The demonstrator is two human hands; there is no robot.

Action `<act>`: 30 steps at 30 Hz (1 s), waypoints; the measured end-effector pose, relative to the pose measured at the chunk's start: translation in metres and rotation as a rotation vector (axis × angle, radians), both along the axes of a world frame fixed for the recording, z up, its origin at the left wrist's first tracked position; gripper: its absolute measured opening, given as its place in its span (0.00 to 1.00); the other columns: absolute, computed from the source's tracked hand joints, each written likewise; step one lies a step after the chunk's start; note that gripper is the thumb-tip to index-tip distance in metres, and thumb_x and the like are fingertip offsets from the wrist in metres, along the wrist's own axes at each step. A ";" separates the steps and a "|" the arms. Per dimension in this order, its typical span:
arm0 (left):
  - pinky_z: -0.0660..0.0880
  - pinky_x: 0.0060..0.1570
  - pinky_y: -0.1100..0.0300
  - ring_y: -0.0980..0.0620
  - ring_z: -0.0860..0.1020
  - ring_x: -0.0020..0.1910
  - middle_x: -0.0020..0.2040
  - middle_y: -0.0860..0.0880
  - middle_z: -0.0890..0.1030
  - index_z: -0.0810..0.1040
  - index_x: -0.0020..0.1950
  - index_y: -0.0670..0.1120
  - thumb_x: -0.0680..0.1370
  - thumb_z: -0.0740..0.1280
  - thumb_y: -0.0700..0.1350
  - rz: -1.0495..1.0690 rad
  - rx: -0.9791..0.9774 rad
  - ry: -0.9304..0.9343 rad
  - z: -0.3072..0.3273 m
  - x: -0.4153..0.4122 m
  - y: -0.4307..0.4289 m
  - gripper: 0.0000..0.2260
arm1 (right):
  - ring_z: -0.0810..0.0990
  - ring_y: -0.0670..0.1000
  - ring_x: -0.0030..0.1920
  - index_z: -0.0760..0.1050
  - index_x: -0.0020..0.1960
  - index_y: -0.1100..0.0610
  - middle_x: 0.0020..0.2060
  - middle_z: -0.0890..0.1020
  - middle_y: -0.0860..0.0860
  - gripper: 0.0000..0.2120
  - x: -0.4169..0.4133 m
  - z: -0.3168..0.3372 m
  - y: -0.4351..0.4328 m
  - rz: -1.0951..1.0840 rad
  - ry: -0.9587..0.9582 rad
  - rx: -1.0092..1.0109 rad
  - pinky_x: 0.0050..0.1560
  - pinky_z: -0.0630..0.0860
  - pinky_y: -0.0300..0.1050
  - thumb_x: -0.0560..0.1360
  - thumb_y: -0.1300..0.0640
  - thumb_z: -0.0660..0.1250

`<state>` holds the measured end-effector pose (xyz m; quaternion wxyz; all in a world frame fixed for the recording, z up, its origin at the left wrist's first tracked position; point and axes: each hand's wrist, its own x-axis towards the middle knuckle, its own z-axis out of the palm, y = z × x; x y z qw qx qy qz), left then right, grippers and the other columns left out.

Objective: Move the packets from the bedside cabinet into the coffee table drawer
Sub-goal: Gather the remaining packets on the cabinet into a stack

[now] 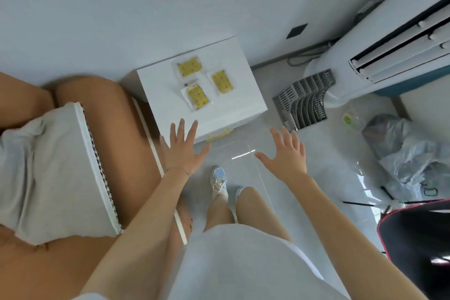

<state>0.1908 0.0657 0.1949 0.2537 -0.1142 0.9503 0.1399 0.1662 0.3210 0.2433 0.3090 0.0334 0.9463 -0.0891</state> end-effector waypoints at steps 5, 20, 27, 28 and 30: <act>0.38 0.72 0.41 0.48 0.38 0.77 0.79 0.50 0.43 0.43 0.77 0.59 0.77 0.52 0.66 0.081 -0.017 -0.009 -0.011 -0.041 -0.027 0.32 | 0.42 0.56 0.78 0.44 0.79 0.46 0.79 0.47 0.51 0.40 -0.068 -0.021 -0.011 0.061 -0.027 -0.006 0.77 0.45 0.56 0.75 0.34 0.59; 0.38 0.73 0.42 0.48 0.37 0.77 0.78 0.49 0.40 0.40 0.77 0.57 0.77 0.54 0.65 0.419 -0.018 -0.106 -0.136 -0.130 -0.045 0.34 | 0.39 0.56 0.78 0.41 0.79 0.46 0.79 0.42 0.50 0.40 -0.231 -0.158 -0.066 0.302 -0.148 -0.025 0.76 0.47 0.56 0.77 0.35 0.58; 0.38 0.72 0.42 0.49 0.36 0.76 0.78 0.49 0.38 0.42 0.77 0.56 0.75 0.58 0.67 0.481 0.081 -0.076 -0.216 -0.177 -0.059 0.38 | 0.39 0.56 0.78 0.39 0.79 0.56 0.78 0.40 0.53 0.46 -0.272 -0.251 -0.100 0.131 -0.055 -0.035 0.76 0.48 0.56 0.75 0.34 0.60; 0.38 0.72 0.42 0.49 0.36 0.76 0.78 0.49 0.38 0.43 0.77 0.57 0.74 0.58 0.67 0.479 0.085 -0.063 -0.222 -0.181 -0.059 0.38 | 0.39 0.56 0.78 0.42 0.79 0.58 0.78 0.40 0.53 0.46 -0.272 -0.259 -0.103 0.112 -0.031 -0.039 0.76 0.47 0.56 0.75 0.35 0.60; 0.37 0.72 0.43 0.50 0.36 0.76 0.78 0.49 0.37 0.43 0.77 0.57 0.73 0.58 0.68 0.496 0.097 -0.032 -0.232 -0.187 -0.056 0.39 | 0.40 0.56 0.78 0.47 0.78 0.60 0.78 0.42 0.54 0.43 -0.267 -0.271 -0.108 0.101 0.035 -0.071 0.76 0.46 0.56 0.76 0.38 0.62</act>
